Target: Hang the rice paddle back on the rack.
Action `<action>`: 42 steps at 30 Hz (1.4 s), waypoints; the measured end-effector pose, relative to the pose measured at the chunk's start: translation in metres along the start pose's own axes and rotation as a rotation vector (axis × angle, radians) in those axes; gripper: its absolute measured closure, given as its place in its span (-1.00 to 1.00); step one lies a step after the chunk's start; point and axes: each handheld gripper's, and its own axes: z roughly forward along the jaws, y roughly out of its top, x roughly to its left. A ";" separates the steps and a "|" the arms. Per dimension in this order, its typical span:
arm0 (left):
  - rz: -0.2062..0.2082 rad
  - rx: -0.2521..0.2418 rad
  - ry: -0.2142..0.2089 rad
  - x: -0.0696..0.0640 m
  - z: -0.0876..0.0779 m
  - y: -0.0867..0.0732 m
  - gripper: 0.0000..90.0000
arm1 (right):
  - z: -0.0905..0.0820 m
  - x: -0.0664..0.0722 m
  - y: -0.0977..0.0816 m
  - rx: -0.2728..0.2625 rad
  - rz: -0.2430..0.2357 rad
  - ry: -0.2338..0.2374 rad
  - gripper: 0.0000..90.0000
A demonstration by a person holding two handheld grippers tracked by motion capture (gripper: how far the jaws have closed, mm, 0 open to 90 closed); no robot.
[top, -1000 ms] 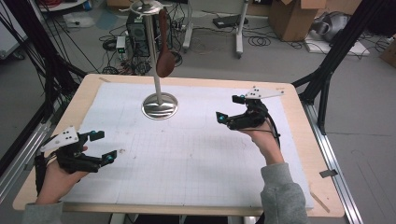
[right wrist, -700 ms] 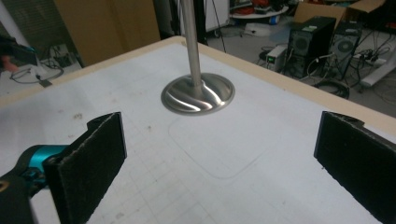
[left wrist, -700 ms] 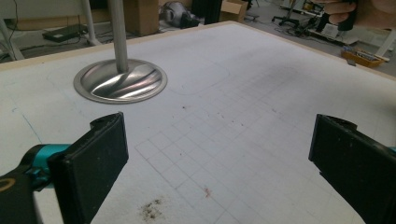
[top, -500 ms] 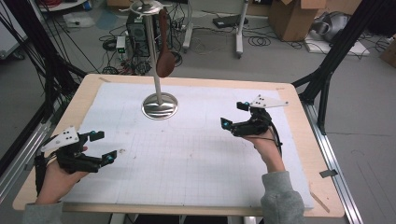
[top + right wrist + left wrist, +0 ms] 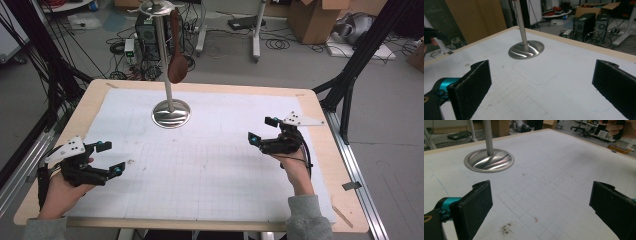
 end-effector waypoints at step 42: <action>-0.001 -0.015 -0.003 -0.002 -0.002 0.001 -0.89 | -0.034 0.015 -0.044 0.020 0.038 -0.088 -0.97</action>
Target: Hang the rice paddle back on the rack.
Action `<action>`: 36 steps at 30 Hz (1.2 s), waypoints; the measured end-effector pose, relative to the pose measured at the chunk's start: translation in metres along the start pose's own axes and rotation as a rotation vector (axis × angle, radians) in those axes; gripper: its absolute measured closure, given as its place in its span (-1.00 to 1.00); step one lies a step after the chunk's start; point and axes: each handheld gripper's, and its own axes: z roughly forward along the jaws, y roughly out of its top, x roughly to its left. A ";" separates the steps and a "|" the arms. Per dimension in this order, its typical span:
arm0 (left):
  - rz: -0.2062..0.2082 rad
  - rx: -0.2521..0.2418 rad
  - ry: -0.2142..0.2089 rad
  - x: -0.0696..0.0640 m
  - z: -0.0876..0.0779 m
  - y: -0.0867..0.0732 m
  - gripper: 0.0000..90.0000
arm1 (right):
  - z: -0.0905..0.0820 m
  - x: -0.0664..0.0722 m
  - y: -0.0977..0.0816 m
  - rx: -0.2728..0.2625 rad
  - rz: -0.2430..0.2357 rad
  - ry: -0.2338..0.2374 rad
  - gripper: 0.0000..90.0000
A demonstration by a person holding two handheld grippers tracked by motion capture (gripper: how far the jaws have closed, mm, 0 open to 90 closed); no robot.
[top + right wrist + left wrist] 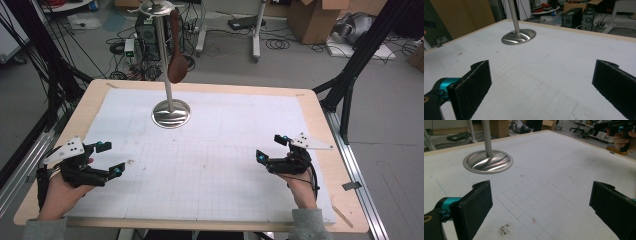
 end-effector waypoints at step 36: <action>-0.033 -0.074 0.069 0.016 -0.015 -0.003 -0.89 | -0.062 -0.049 -0.036 -0.087 0.098 -0.036 -0.97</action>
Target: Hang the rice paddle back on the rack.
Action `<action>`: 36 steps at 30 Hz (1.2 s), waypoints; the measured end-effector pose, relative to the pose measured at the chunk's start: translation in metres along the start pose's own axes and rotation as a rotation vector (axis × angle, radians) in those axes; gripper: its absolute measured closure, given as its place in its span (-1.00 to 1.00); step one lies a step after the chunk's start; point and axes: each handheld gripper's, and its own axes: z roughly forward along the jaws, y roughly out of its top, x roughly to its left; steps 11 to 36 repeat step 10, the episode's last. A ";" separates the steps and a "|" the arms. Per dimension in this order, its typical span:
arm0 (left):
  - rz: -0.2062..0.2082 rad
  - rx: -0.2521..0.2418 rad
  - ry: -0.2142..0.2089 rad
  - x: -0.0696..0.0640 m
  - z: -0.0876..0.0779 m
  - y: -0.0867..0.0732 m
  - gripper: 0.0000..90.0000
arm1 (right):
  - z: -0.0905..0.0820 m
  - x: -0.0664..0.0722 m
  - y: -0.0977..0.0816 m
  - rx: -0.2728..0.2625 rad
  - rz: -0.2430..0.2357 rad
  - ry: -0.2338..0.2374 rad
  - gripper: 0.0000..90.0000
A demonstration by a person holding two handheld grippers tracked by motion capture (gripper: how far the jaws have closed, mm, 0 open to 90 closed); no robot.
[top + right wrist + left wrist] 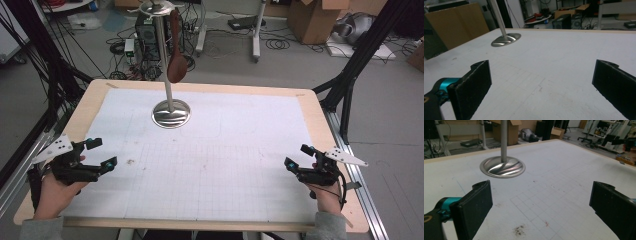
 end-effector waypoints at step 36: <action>-0.008 -0.020 0.028 0.005 -0.005 -0.001 -0.89 | 0.001 0.002 0.000 0.001 -0.010 0.014 -0.97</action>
